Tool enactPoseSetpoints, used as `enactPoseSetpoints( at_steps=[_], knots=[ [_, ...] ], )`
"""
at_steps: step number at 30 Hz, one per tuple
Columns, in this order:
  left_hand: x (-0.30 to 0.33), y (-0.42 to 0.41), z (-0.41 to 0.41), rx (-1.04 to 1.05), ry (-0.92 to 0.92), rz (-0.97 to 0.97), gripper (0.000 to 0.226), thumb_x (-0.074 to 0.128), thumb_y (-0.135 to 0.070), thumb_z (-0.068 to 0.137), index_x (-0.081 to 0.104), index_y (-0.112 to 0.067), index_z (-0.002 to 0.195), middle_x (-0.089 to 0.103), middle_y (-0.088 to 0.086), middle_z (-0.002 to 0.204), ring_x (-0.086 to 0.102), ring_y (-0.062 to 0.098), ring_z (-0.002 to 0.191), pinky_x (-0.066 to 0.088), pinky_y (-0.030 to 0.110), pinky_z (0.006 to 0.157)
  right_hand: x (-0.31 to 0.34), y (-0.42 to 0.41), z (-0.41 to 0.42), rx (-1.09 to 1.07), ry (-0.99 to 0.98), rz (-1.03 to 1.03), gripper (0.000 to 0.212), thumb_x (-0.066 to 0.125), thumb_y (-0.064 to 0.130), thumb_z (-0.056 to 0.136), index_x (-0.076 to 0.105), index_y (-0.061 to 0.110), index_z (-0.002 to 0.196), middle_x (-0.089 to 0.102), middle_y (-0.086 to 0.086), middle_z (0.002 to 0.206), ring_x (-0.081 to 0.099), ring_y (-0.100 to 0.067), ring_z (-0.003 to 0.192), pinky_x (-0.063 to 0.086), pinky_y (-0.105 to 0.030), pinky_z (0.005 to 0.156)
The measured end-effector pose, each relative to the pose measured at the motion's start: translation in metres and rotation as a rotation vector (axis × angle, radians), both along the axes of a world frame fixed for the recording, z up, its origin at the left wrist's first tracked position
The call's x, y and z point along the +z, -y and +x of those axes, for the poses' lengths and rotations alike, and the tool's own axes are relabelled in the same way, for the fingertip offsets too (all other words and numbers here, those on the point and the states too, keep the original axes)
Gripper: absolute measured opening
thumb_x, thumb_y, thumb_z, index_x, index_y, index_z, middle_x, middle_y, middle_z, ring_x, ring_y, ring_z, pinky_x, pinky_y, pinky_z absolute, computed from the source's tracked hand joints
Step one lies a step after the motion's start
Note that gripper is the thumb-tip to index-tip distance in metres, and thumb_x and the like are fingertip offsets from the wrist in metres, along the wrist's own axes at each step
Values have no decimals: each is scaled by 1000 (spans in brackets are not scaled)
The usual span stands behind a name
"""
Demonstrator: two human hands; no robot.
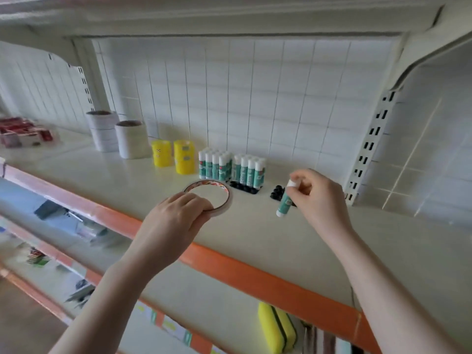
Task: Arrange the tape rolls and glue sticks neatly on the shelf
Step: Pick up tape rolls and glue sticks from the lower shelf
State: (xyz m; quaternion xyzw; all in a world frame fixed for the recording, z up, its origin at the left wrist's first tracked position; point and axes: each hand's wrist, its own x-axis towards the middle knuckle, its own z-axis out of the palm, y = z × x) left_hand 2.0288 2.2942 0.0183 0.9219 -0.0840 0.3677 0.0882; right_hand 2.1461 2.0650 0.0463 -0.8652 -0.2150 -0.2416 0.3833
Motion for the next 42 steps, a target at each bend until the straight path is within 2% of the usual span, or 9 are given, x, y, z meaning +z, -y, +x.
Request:
enactPoseSetpoints(
  at_steps=[7, 10, 14, 18, 23, 28, 31, 35, 42],
  knots=[
    [-7, -61, 55, -6, 7, -1, 32, 43, -34, 89, 67, -13, 86, 65, -3, 79, 59, 21, 73, 39, 24, 65, 10, -78, 69, 11, -8, -55, 17, 59, 11, 83, 66, 13, 99, 66, 0, 84, 61, -23, 82, 48, -32, 75],
    [-10, -80, 75, -7, 26, -4, 31, 44, -33, 90, 66, -12, 86, 64, -2, 79, 57, 21, 73, 41, 27, 64, 9, -105, 92, 29, -30, -101, 22, 57, 11, 84, 65, 13, 104, 68, -2, 95, 61, -22, 87, 47, -30, 78],
    [-19, -96, 93, -25, 59, -39, 30, 44, -32, 91, 66, -11, 87, 64, -1, 79, 50, 16, 77, 37, 25, 65, -1, -133, 113, 35, -43, -147, 23, 55, 13, 86, 66, 14, 106, 68, -3, 100, 61, -22, 90, 40, -24, 73],
    [-35, -107, 104, -48, 61, -47, 32, 43, -32, 93, 65, -10, 87, 63, 0, 79, 51, 17, 77, 40, 28, 69, -16, -150, 121, 51, -26, -235, 22, 51, 9, 86, 66, 14, 101, 64, -5, 92, 56, -23, 86, 29, -24, 65],
    [-45, -116, 107, -49, 22, -90, 33, 43, -33, 93, 67, -10, 88, 64, 0, 80, 56, 22, 75, 43, 31, 70, -26, -159, 125, 17, 2, -246, 18, 52, 10, 86, 67, 11, 96, 58, -7, 97, 57, -30, 85, 45, -35, 75],
    [-45, -116, 107, -62, 9, -118, 31, 45, -32, 93, 67, -10, 90, 65, -1, 83, 56, 20, 78, 43, 30, 71, -29, -159, 125, -11, 138, -267, 16, 56, 12, 89, 70, 4, 89, 57, -8, 92, 57, -31, 76, 46, -37, 68],
    [-46, -117, 106, -69, -7, -129, 29, 46, -31, 92, 66, -11, 91, 65, -2, 84, 58, 20, 78, 44, 31, 72, -29, -158, 128, 0, 224, -247, 13, 60, 9, 83, 68, 4, 75, 59, -9, 79, 57, -30, 66, 48, -36, 59],
    [-45, -116, 105, -78, -16, -141, 30, 45, -32, 93, 66, -12, 90, 64, -3, 83, 59, 20, 78, 44, 30, 71, -33, -158, 133, 29, 259, -281, 20, 55, 10, 81, 62, 2, 64, 53, -8, 68, 52, -32, 57, 47, -37, 52],
    [-42, -116, 103, -64, -9, -115, 30, 45, -31, 94, 67, -11, 88, 64, -2, 81, 58, 20, 76, 43, 28, 72, -38, -157, 133, 17, 326, -326, 17, 55, 8, 80, 62, 3, 65, 53, -6, 68, 53, -33, 56, 46, -33, 51]
  ],
)
